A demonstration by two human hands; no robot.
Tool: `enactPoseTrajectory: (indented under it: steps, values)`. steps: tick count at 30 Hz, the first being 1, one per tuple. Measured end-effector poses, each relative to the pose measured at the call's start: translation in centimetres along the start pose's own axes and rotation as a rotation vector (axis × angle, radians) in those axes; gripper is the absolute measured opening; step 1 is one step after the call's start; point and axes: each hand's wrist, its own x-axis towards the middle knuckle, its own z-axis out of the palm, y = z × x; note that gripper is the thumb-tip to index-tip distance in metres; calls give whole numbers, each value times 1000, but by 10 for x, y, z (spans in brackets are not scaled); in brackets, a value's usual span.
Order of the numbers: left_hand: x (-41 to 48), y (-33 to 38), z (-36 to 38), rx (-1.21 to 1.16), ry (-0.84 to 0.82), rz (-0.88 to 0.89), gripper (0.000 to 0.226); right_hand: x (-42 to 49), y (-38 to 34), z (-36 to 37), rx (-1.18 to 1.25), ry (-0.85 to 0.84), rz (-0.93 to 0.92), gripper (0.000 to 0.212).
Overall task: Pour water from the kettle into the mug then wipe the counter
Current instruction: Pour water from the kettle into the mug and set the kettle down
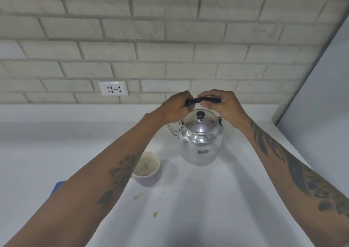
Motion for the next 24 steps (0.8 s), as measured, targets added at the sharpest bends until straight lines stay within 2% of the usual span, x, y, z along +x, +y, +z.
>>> enactPoseTrajectory:
  steps: [6,11,14,17,19,24]
  values:
    - [-62,-25,-23,-195,104,-12,22,-16,-31,11,-17,-64,-84,24]
    - [-135,-90,-24,-148,156,-188,16,-26,-45,19,-78,-147,-105,25]
    - [-170,-124,-14,-118,103,-324,27,-30,-54,24,-129,-193,-108,25]
    - [-191,-133,-3,-186,-57,-448,67,-31,-62,31,-200,-227,-100,23]
    - [-199,-134,4,-139,-125,-453,79,-31,-67,37,-268,-250,-92,21]
    - [-206,-140,16,-55,-62,-365,59,-33,-79,55,-379,-296,-98,20]
